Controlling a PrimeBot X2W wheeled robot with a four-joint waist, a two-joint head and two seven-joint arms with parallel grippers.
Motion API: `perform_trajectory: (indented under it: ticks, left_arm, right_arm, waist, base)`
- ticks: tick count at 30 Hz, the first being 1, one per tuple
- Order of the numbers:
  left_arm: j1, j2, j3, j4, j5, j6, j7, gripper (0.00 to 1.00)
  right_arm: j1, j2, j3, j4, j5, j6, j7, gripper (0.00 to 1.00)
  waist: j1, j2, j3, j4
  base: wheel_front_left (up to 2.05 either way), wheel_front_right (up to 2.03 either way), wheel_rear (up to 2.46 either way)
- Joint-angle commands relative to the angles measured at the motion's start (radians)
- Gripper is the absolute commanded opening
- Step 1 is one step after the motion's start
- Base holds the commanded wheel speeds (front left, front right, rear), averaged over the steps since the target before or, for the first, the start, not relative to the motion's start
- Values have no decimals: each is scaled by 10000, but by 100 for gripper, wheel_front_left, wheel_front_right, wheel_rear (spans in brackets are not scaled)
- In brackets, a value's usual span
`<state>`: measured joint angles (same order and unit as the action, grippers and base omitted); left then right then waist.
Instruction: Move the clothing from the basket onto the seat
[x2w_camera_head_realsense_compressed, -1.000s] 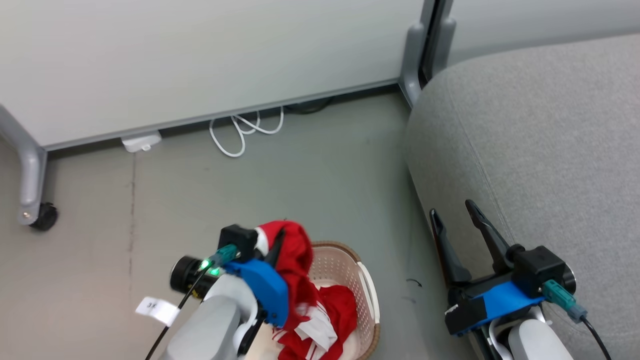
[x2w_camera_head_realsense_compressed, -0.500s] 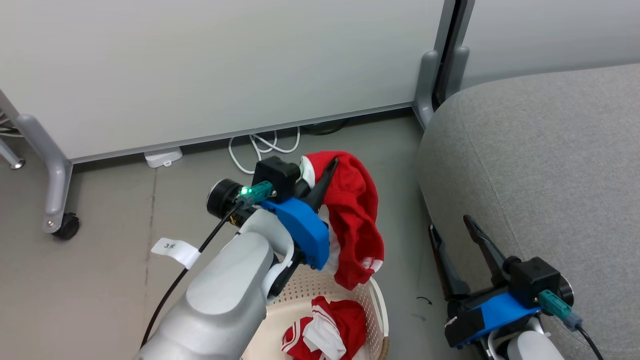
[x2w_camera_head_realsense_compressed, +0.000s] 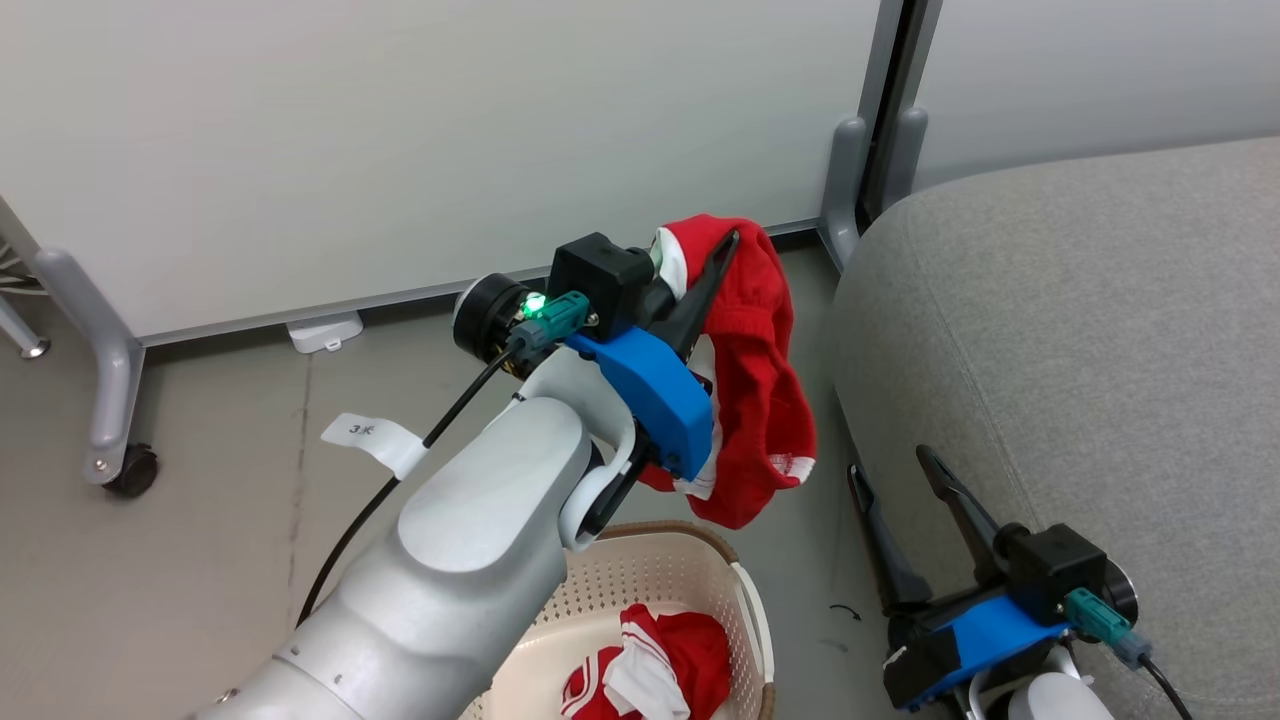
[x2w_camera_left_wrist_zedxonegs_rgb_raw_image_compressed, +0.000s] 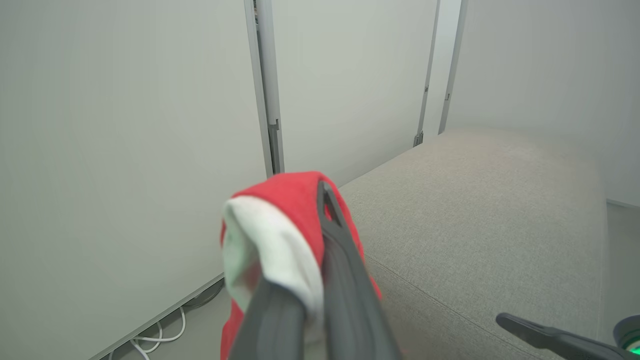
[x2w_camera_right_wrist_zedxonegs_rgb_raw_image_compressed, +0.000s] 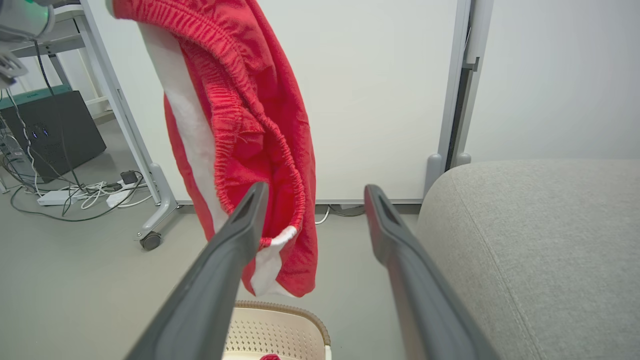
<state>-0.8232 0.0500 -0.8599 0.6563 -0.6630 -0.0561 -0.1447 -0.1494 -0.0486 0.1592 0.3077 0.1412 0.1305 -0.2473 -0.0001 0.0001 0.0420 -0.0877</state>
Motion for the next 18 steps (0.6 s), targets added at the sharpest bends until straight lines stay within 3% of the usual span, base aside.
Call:
perform_trajectory:
  ticks: [1,18]
  left_arm:
    - [-153,11,-71,6,-79,44,-74,0]
    - [-521,9,-1125,229,-1075,390,-476,0]
  right_arm:
    - [122,-32,13,35,-43,5,24,100]
    - [-238,-32,532,135,-104,5,293,100]
  waist:
    - [1,-1,-46,-1]
    - [1,-1,-269,24]
  base:
    - [0,0,0]
    - [0,0,0]
